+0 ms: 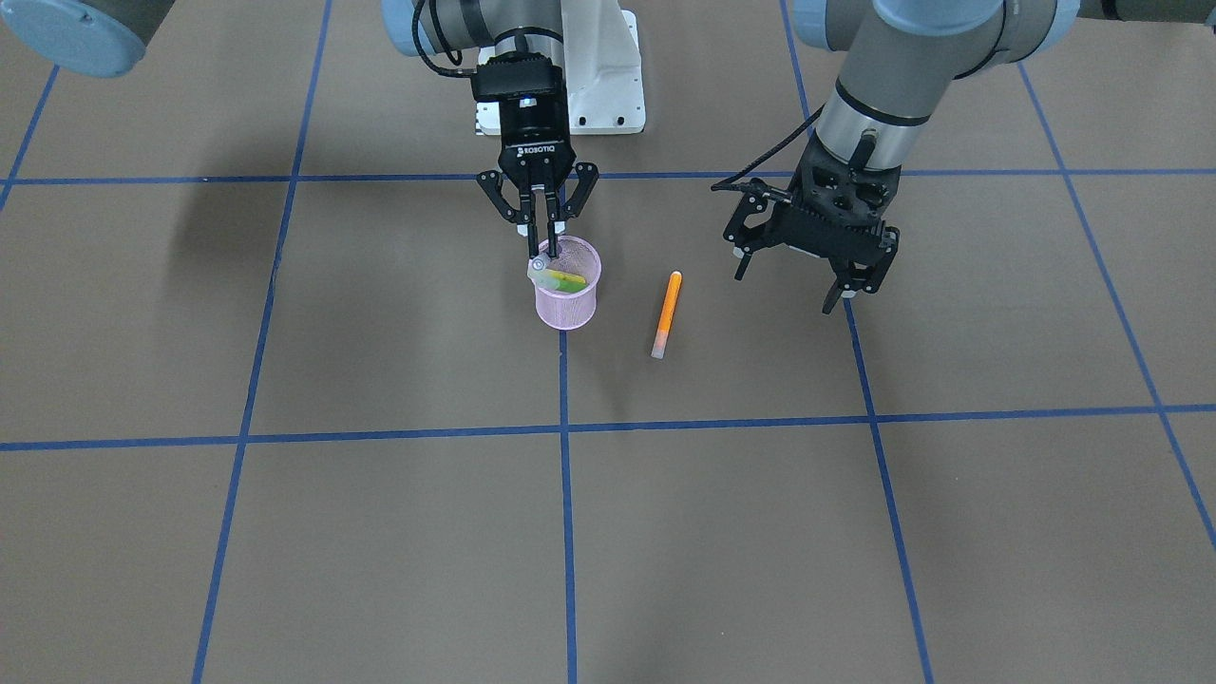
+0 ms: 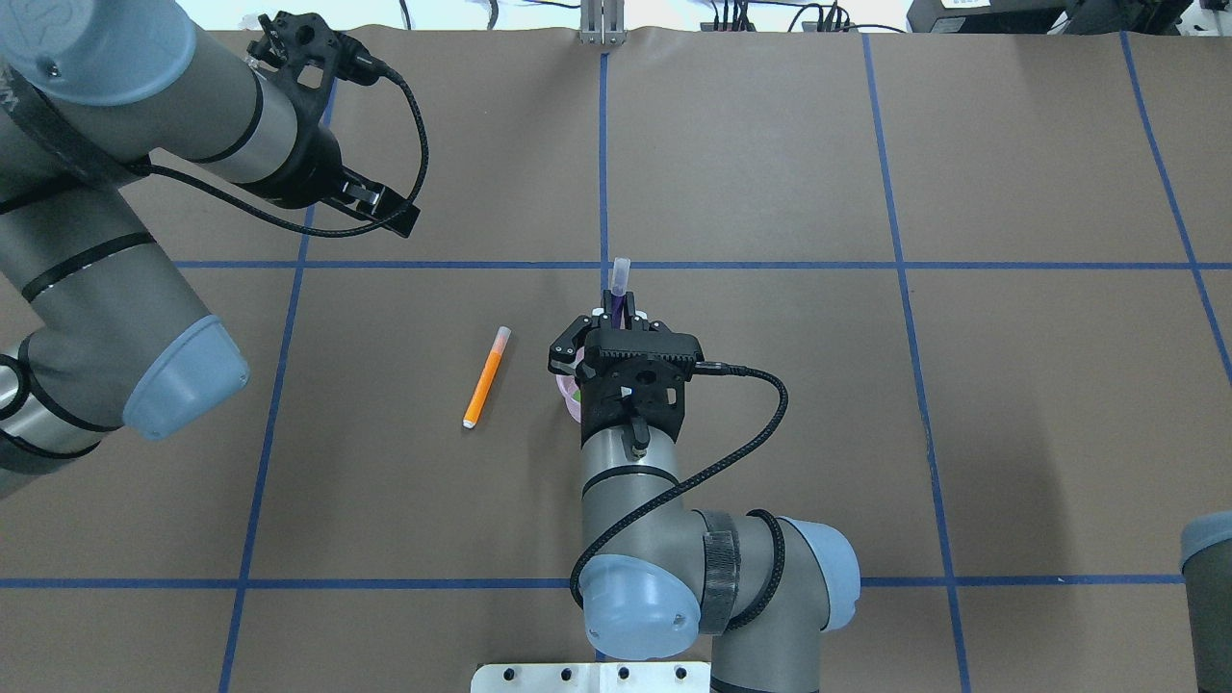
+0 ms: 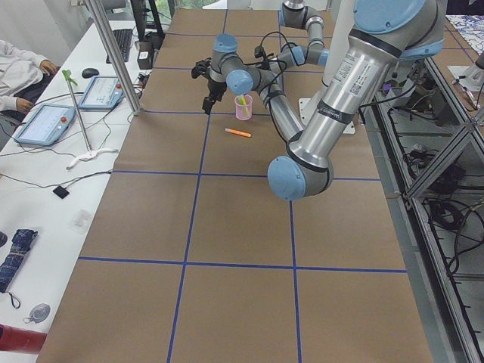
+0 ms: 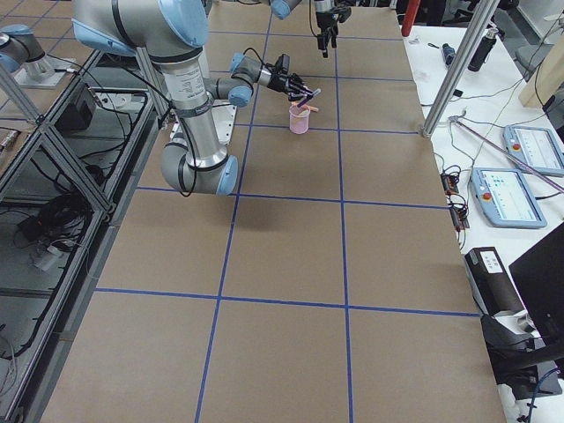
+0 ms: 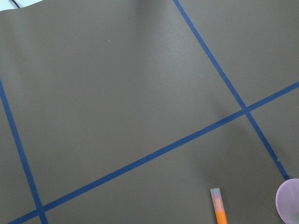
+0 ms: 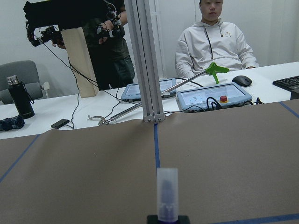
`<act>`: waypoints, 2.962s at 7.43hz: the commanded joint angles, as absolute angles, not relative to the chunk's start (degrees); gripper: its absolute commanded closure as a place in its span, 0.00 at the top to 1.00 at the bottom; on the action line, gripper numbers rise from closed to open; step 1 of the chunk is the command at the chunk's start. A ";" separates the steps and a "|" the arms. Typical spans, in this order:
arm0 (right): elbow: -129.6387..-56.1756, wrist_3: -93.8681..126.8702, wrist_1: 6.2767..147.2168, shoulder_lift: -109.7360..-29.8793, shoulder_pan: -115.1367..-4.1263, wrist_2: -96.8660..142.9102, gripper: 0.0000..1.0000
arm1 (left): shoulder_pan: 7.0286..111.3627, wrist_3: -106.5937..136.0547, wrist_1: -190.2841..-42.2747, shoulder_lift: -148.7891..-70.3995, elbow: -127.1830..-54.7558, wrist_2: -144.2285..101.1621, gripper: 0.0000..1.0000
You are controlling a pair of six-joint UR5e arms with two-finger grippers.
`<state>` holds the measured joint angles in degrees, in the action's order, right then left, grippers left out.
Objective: Collect pens into pen holder
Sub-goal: 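Carry the purple pen with the right gripper over the cup and release, then raise the right arm away while the left gripper reaches to the orange pen, then grasp the orange pen with the left gripper and lift it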
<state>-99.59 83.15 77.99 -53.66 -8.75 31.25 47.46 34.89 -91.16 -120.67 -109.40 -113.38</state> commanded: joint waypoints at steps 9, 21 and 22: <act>-103.89 66.05 87.80 -54.92 -43.53 100.00 1.00 | 34.48 42.45 -92.72 -121.46 -105.15 -98.91 1.00; -102.92 41.40 87.54 -63.46 -61.96 122.17 1.00 | 28.04 51.77 -109.69 -123.57 -89.39 -99.14 0.71; -102.92 41.40 87.54 -63.46 -61.96 122.17 1.00 | 28.04 51.77 -109.60 -123.57 -89.21 -99.05 0.65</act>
